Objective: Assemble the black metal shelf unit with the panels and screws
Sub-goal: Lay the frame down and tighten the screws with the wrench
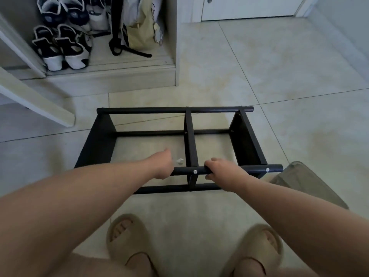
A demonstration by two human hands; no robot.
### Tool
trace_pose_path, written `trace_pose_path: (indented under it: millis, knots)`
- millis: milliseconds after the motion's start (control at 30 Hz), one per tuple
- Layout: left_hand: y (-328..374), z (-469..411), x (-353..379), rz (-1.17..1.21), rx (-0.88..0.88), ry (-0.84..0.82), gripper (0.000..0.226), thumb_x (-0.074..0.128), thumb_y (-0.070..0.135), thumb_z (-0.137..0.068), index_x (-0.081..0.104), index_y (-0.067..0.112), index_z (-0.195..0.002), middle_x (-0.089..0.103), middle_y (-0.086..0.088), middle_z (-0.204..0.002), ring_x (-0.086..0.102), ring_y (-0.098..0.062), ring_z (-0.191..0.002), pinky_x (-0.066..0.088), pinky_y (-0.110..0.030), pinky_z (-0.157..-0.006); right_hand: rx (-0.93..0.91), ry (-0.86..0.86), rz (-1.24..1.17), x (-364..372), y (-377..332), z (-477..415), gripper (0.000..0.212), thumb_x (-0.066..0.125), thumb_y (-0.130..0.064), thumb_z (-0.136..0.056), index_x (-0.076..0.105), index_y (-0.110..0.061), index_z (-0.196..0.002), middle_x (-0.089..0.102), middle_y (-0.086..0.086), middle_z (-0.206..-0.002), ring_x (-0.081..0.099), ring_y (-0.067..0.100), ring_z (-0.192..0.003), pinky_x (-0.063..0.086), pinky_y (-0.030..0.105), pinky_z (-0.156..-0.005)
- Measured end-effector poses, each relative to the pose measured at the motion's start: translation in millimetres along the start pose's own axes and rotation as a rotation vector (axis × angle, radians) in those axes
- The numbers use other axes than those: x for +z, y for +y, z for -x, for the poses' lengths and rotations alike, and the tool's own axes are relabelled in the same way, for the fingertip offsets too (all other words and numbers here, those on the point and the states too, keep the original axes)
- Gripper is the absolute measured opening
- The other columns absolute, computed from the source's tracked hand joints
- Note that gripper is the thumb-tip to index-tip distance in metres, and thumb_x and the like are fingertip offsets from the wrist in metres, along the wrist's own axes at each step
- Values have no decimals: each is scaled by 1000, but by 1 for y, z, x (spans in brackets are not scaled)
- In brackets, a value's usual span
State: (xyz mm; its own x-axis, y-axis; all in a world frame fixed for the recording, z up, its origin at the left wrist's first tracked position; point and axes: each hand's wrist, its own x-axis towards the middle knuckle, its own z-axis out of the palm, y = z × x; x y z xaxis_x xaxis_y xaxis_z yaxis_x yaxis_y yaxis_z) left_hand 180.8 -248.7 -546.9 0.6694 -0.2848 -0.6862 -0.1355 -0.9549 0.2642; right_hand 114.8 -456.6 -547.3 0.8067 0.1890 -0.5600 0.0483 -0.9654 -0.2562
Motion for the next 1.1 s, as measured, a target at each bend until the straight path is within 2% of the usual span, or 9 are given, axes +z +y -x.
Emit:
trace_pose_path:
  millis: [200,300,367,467,533,600,700,833,1100]
  knots:
    - [-29,-36,25,40,9,-57,19,40,9,-100,43,4,-118,55,-14,-101,53,-25,-85,40,-34,-68,-15,-63,-8,43,1,-24,27,49,-34,-105,55,-16,-125,55,6,-116,56,31,-106,45,38,-85]
    - [-35,-45,30,37,3,-56,18,41,9,-100,45,5,-117,53,-9,-92,52,-25,-82,38,-33,-59,-58,-57,17,50,4,-27,30,48,-36,-105,53,-16,-127,54,5,-119,55,30,-108,39,35,-78]
    - [-35,-50,28,49,-7,-59,18,44,10,-100,52,7,-116,60,-11,-100,57,-28,-90,40,-32,-64,-102,-5,81,47,11,-28,43,50,-44,-103,48,-21,-139,50,2,-131,50,27,-120,40,34,-87]
    - [-40,-58,25,106,-28,-124,22,48,13,-99,64,8,-113,68,-12,-109,62,-29,-101,47,-35,-80,-174,144,210,39,17,-33,83,51,-64,-94,18,-27,-160,21,3,-164,21,28,-149,26,41,-118]
    - [-46,-65,26,152,-21,-161,19,53,17,-98,69,11,-107,69,-9,-107,63,-28,-102,49,-35,-88,-233,169,269,36,15,-44,94,39,-75,-90,1,-29,-163,-3,3,-170,0,28,-156,9,45,-124]
    - [-53,-73,28,196,10,-172,9,61,20,-95,70,20,-93,70,-1,-98,63,-21,-96,48,-30,-85,-305,173,315,39,13,-56,96,28,-80,-88,-4,-27,-163,-13,3,-170,-11,26,-156,0,48,-125]
    - [-61,-81,31,302,62,-166,8,72,24,-89,71,30,-83,69,10,-85,63,-12,-85,43,-23,-78,-366,168,319,49,11,-68,97,25,-79,-90,1,-20,-163,-9,3,-170,-13,22,-156,4,52,-126]
    - [-66,-87,40,392,126,-200,11,77,28,-85,74,36,-78,74,14,-79,67,-6,-79,50,-23,-77,-409,240,237,62,14,-74,98,36,-74,-92,8,-11,-162,0,7,-170,-5,24,-157,9,55,-125]
    - [-60,-97,44,614,182,-213,14,71,14,-88,70,26,-81,68,6,-68,61,-4,-59,50,-24,-67,-421,317,217,66,17,-76,102,39,-73,-94,10,-2,-161,1,14,-170,-2,27,-157,12,56,-125]
